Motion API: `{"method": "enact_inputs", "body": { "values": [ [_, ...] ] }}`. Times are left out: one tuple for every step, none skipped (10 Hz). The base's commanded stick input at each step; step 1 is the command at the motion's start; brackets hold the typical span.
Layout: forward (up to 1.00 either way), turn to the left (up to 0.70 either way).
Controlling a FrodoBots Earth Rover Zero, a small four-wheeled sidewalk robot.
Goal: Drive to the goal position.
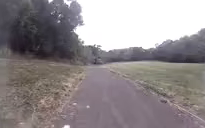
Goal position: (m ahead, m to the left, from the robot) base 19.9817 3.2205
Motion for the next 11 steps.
{"method": "enact_inputs", "body": {
  "values": [
    [0.45, 0.00],
    [0.45, 0.00],
    [0.45, 0.00],
    [0.45, 0.00],
    [0.45, 0.00],
    [0.45, 0.00],
    [0.45, 0.00],
    [0.45, 0.00],
    [0.45, 0.00],
    [0.45, 0.00],
    [0.45, 0.00]
  ]
}}
